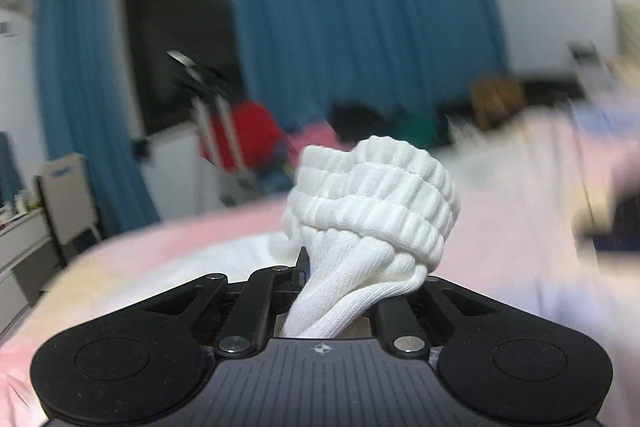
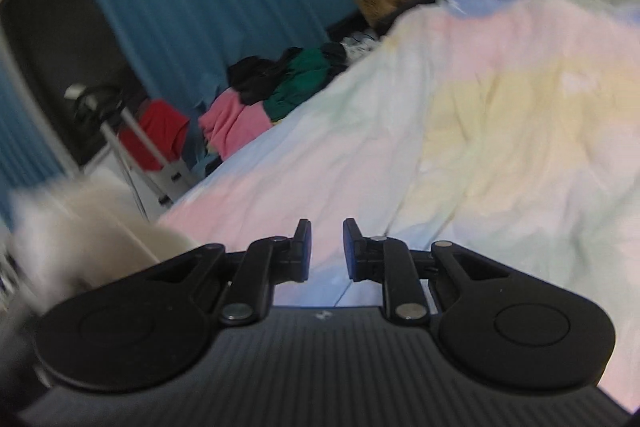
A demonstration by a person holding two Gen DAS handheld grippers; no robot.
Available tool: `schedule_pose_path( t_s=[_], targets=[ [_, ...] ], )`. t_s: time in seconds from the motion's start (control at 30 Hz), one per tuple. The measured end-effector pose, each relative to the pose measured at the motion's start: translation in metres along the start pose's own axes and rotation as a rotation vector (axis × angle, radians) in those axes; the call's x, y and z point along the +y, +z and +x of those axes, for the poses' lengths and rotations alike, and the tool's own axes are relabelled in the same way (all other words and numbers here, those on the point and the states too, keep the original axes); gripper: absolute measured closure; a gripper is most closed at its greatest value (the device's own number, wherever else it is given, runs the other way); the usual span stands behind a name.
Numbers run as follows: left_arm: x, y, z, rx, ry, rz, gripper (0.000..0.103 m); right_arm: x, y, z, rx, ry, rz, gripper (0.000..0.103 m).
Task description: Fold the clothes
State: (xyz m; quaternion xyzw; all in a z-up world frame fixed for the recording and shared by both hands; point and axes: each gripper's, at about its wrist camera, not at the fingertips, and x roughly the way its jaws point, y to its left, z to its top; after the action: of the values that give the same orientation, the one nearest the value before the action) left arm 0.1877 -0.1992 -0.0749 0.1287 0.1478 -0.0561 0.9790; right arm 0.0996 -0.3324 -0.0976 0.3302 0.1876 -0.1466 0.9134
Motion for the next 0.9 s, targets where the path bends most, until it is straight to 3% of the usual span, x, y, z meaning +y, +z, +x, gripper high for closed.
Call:
schedule_pose_path(
  t_s=[0.13, 0.2, 0.23, 0.27, 0.37, 0.47, 0.6, 0.7, 0.77, 0.8, 0.83, 0.9],
  targets=[
    [0.012, -0.007, 0.012, 0.085, -0.056, 0.03, 0.079, -0.004, -0.003, 0.01, 0.041, 0.033, 0.04, 0.083],
    [0.018, -0.011, 0.018, 0.127, -0.085, 0.045, 0.053, 0.001, -0.006, 0.014, 0.061, 0.062, 0.042, 0.083],
    [0.021, -0.012, 0.021, 0.149, -0.099, 0.053, 0.032, 0.003, -0.007, 0.016, 0.07, 0.078, 0.045, 0.082],
    [0.024, -0.014, 0.024, 0.17, -0.113, 0.06, 0.019, 0.004, -0.008, 0.017, 0.08, 0.094, 0.05, 0.082],
    [0.032, -0.02, 0.032, 0.234, -0.155, 0.083, 0.016, 0.005, -0.011, 0.019, 0.109, 0.131, 0.073, 0.082],
    [0.076, -0.024, 0.034, 0.263, -0.161, 0.097, 0.012, 0.007, -0.012, 0.02, 0.135, 0.171, 0.097, 0.082],
    [0.126, -0.041, 0.003, 0.285, -0.157, 0.083, 0.01, 0.008, -0.016, 0.017, 0.163, 0.241, 0.139, 0.08],
    [0.158, -0.051, -0.015, 0.266, -0.14, 0.083, 0.009, 0.008, -0.021, 0.014, 0.2, 0.305, 0.187, 0.066],
    [0.17, -0.061, -0.029, 0.266, -0.147, 0.062, 0.009, 0.012, -0.025, 0.011, 0.223, 0.342, 0.201, 0.03],
    [0.174, -0.064, -0.037, 0.266, -0.151, 0.05, 0.009, 0.015, -0.028, 0.008, 0.229, 0.351, 0.202, 0.022],
    [0.178, -0.067, -0.044, 0.266, -0.154, 0.038, 0.009, 0.018, -0.031, 0.005, 0.234, 0.358, 0.202, 0.015],
    [0.184, -0.072, -0.053, 0.267, -0.158, 0.026, 0.009, 0.025, -0.037, 0.0, 0.268, 0.372, 0.192, 0.015]
  ],
)
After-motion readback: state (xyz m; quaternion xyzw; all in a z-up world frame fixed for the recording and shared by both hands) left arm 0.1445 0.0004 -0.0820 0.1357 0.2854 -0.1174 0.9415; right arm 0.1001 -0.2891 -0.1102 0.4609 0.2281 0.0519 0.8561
